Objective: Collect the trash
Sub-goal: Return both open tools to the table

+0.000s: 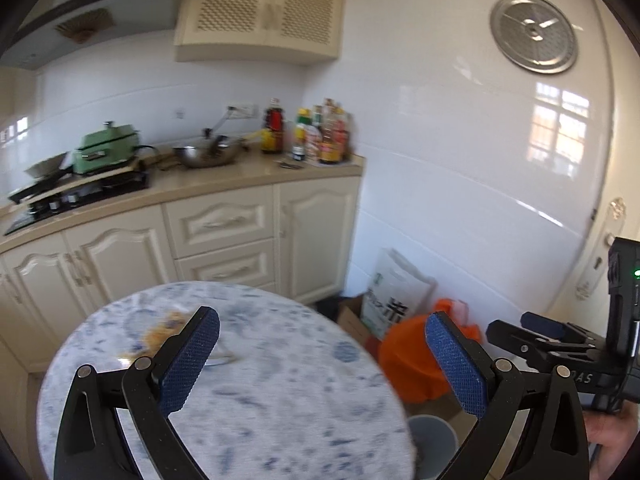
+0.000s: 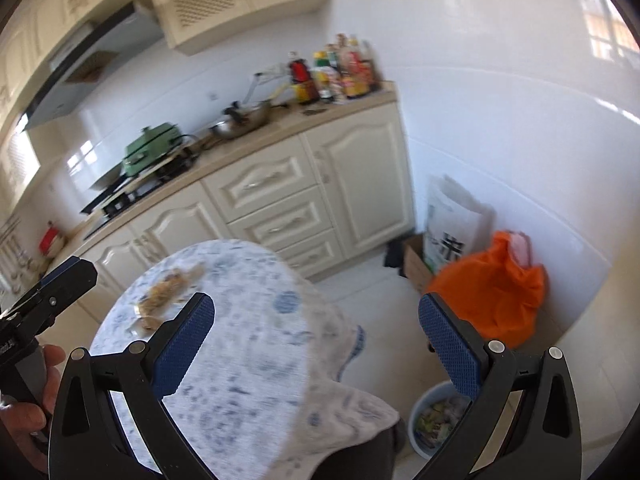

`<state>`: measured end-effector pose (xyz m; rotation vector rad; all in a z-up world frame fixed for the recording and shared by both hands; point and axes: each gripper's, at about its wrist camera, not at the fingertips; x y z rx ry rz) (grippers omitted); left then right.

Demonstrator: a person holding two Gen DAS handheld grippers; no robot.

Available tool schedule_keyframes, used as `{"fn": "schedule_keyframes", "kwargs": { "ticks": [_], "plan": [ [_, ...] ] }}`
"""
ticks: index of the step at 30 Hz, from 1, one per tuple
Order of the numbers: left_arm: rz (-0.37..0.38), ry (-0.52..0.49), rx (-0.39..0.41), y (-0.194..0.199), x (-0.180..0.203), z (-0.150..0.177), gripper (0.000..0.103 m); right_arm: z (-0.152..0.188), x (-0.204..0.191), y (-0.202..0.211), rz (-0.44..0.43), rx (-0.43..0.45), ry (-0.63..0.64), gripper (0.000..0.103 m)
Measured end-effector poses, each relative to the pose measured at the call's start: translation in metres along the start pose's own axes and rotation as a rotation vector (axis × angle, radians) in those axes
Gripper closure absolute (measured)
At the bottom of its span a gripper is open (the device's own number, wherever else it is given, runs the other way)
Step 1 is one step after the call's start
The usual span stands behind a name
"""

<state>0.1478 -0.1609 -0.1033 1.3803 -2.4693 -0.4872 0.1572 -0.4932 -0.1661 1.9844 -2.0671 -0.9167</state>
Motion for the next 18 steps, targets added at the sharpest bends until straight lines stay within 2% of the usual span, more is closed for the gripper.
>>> {"fn": "schedule_keyframes", "kwargs": {
  "ticks": [9,18],
  "plan": [
    [-0.16,0.071,0.046,0.055,-0.06,0.006,0.001,-0.005,-0.077,-0.025,-0.136,-0.015,0.105,0.0],
    [-0.322,0.168,0.047,0.066,-0.119,0.017,0.001,0.001,-0.147,-0.06,-0.259,-0.063,0.21,0.0]
  ]
}}
Point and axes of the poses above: each gripper's, at about its wrist camera, not at the fingertips, and y roughly against the way its jaws point, x to its right, z to its underside, and after that the axes turned 5 degrees about x, right-handed
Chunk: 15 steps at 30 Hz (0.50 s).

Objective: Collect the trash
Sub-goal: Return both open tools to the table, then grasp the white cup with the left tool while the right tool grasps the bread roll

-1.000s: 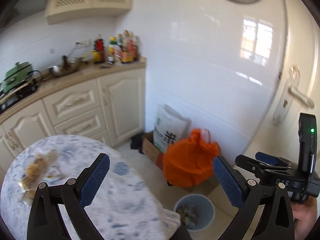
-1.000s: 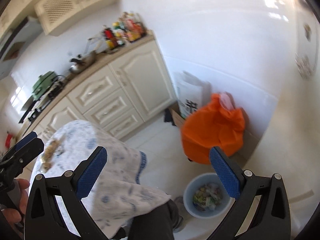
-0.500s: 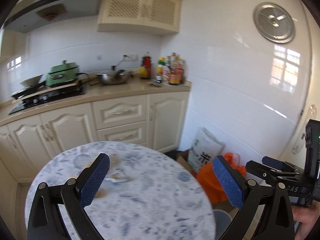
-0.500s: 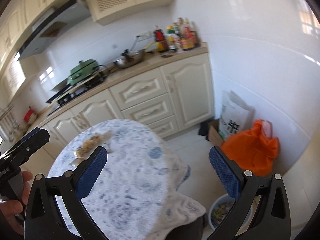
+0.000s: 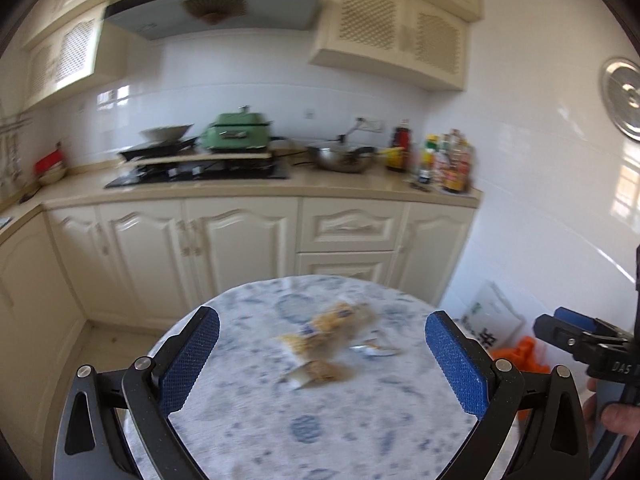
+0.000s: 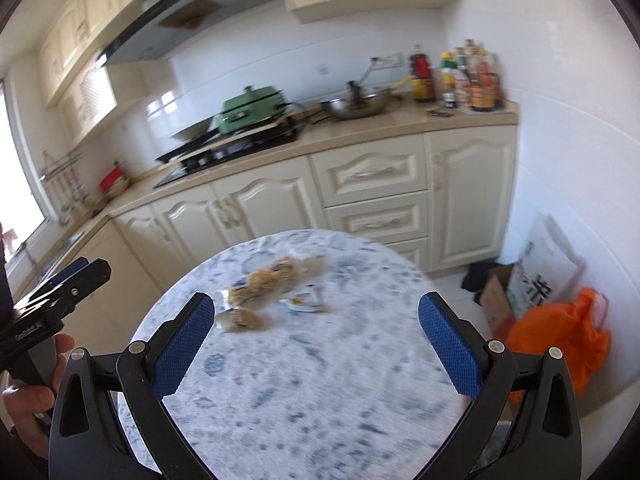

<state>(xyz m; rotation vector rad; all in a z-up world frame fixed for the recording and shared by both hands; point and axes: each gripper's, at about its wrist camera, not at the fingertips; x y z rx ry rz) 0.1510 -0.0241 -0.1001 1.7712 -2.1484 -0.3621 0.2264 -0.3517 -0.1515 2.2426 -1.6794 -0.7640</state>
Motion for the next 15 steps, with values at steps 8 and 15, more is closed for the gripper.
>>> {"fn": "schedule_keyframes", "kwargs": {
  "ticks": [8,15],
  "plan": [
    [-0.095,0.033,-0.039,-0.018,-0.034,0.006,0.001,0.006,-0.037,-0.053,-0.082,-0.079,0.079,0.0],
    [-0.118,0.041,-0.093,-0.05,-0.052,0.011,0.001,0.019,-0.057,-0.1,-0.114,-0.162,0.14,0.0]
  ]
}}
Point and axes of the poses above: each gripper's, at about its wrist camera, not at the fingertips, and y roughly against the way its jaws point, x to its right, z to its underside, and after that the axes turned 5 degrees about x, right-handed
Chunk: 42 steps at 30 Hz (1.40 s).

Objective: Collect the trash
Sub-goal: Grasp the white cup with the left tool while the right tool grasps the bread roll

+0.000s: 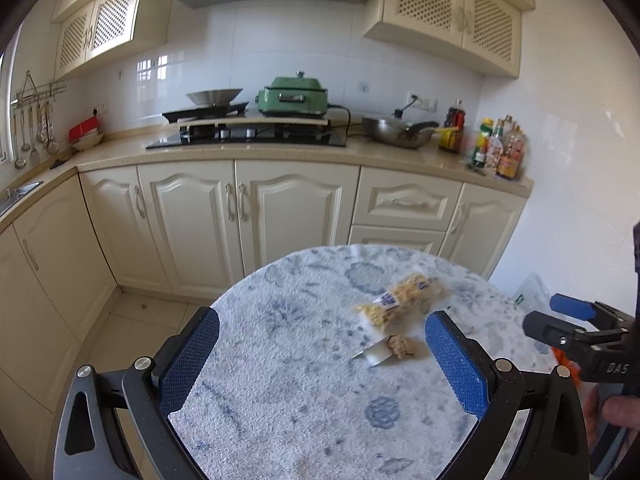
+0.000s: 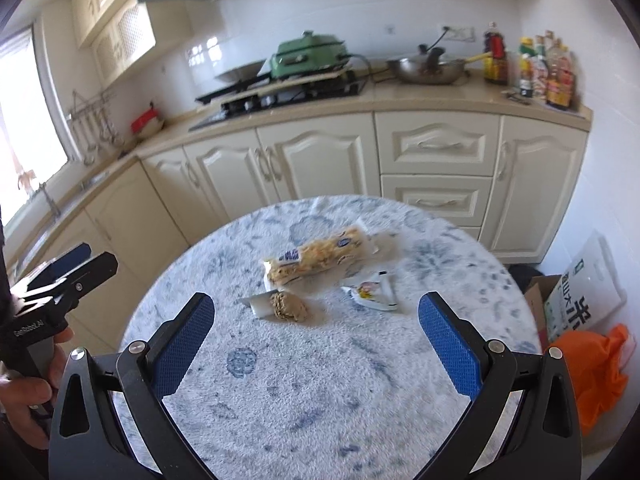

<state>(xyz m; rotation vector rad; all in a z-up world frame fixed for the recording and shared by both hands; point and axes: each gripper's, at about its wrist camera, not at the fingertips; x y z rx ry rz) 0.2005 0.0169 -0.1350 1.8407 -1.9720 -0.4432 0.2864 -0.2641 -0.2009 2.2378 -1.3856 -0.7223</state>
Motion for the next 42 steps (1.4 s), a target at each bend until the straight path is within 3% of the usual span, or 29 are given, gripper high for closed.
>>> {"fn": "schedule_keyframes", "kwargs": {
  "ticks": [10,18,25,29,36,42],
  "plan": [
    [-0.012,-0.008,-0.108,-0.062,-0.011,0.014,0.001,0.016,-0.007,-0.074,-0.032,-0.145,0.063,0.002],
    [-0.011,-0.007,-0.163,-0.102,-0.017,0.027,0.001,0.029,-0.017,-0.123,-0.054,-0.222,0.142,0.022],
    [-0.002,-0.018,-0.196,-0.125,-0.013,0.034,0.001,0.039,-0.026,-0.155,-0.07,-0.251,0.246,0.053],
    [0.008,-0.023,-0.216,-0.137,-0.006,0.038,0.001,0.038,-0.028,-0.158,-0.111,-0.232,0.257,0.069],
    [0.039,-0.047,-0.243,-0.156,0.015,0.041,0.001,0.036,-0.01,-0.145,-0.162,-0.211,0.17,0.071],
    [0.071,-0.112,-0.273,-0.178,0.04,0.045,0.001,0.032,0.019,-0.112,-0.123,-0.183,0.078,0.071]
  ]
}}
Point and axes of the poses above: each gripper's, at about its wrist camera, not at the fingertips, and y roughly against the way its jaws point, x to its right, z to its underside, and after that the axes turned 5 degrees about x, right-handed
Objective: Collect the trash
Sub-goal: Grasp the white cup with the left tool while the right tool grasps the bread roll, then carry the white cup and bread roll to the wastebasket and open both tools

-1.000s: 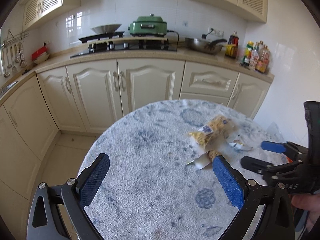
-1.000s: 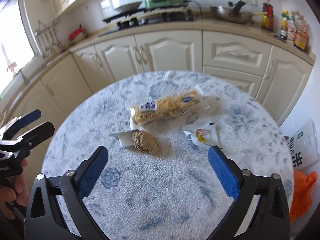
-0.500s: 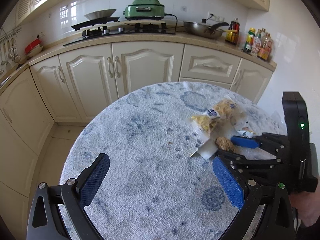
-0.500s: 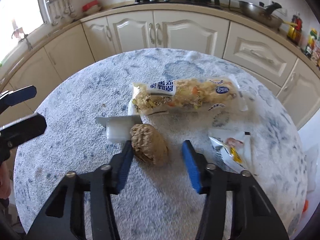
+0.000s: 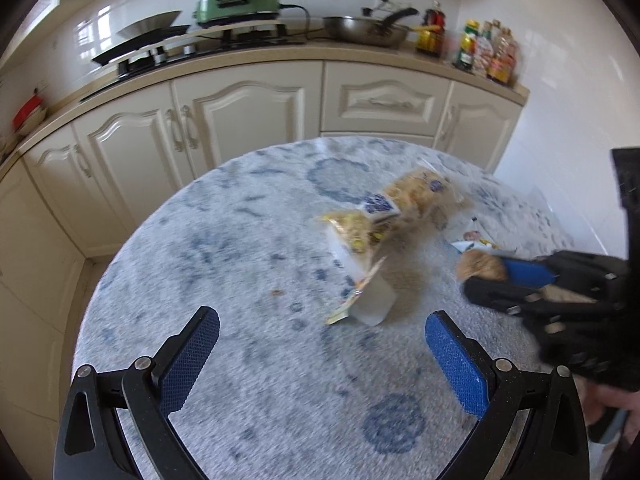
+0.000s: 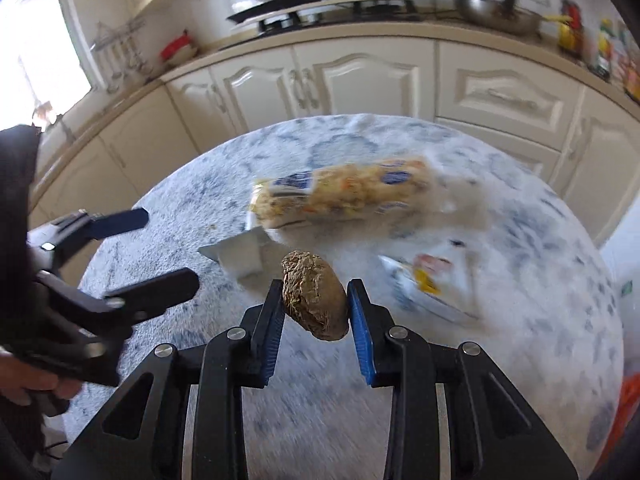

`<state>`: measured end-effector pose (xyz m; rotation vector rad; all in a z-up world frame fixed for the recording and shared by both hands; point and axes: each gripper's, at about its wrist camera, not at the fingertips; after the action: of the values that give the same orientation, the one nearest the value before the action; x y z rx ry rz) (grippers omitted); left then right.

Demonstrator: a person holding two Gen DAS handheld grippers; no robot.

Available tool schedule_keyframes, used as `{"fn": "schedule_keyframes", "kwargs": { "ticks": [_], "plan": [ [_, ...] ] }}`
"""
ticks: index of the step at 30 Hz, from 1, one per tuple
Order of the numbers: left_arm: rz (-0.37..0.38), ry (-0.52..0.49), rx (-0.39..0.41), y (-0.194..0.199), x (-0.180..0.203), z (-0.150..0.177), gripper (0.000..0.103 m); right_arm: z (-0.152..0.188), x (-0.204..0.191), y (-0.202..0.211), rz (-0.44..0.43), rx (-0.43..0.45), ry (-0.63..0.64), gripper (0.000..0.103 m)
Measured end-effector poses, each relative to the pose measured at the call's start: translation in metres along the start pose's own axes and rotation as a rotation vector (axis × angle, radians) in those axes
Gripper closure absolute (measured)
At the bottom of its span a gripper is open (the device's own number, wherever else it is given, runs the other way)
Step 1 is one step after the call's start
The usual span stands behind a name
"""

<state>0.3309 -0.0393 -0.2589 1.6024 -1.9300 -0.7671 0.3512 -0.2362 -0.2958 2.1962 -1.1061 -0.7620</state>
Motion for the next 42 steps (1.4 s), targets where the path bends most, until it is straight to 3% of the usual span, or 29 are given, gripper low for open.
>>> {"fn": "schedule_keyframes", "kwargs": {
  "ticks": [4,6,8,9,11,13,18,23,31,42],
  "plan": [
    [0.009,-0.043,-0.021,-0.021,0.014,-0.004,0.001,0.005,0.017,0.024,0.031,0.023,-0.046,0.071],
    [0.016,-0.063,-0.039,-0.034,0.021,-0.004,0.007,0.008,0.022,0.032,0.041,0.028,-0.064,0.071],
    [0.039,-0.077,-0.074,-0.046,0.026,-0.003,0.031,0.011,0.026,0.038,0.05,0.032,-0.077,0.071],
    [0.035,-0.082,-0.06,-0.047,0.028,-0.003,0.032,0.012,0.027,0.04,0.052,0.034,-0.08,0.071],
    [0.053,-0.075,-0.053,-0.047,0.028,-0.003,0.062,0.015,0.029,0.045,0.054,0.04,-0.091,0.071],
    [0.072,-0.037,-0.063,-0.047,0.025,-0.004,0.079,0.018,0.03,0.051,0.057,0.046,-0.099,0.071],
    [0.116,0.042,-0.07,-0.032,0.017,0.002,0.085,0.026,0.034,0.071,0.06,0.072,-0.127,0.071],
    [0.13,0.055,-0.009,0.005,0.028,0.006,0.085,0.038,0.04,0.103,0.083,0.113,-0.16,0.071],
    [0.181,0.002,0.14,0.08,0.062,-0.002,0.085,0.057,0.055,0.173,0.147,0.212,-0.212,0.071],
    [0.302,-0.099,0.267,0.151,0.123,-0.008,0.085,0.091,0.082,0.27,0.301,0.347,-0.293,0.071]
  ]
}}
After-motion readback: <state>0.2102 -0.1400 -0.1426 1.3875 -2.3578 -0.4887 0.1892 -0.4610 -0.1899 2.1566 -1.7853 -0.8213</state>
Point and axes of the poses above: each gripper's, at about its wrist camera, not at the fingertips, and y roughly against the way its jaws point, x to its right, z to its underside, and after that the axes turned 5 degrees about x, right-handed
